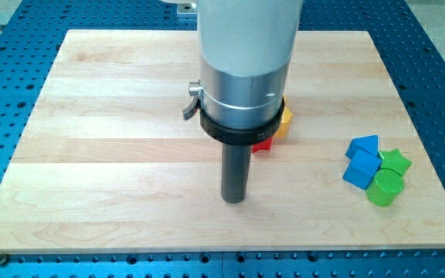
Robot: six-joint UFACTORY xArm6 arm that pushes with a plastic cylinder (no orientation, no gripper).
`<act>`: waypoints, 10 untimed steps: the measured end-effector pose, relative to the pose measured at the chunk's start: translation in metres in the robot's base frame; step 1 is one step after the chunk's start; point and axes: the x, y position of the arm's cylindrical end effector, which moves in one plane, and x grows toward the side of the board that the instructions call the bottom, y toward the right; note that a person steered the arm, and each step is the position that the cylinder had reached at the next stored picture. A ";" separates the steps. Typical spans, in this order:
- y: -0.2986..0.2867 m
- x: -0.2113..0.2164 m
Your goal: Place your hand below the red star
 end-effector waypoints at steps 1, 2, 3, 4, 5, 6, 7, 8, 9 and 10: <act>0.000 -0.004; 0.001 -0.023; 0.002 -0.023; 0.004 -0.023; 0.013 -0.023; 0.015 -0.024; -0.008 -0.026; 0.003 -0.018; 0.005 -0.006; 0.030 0.011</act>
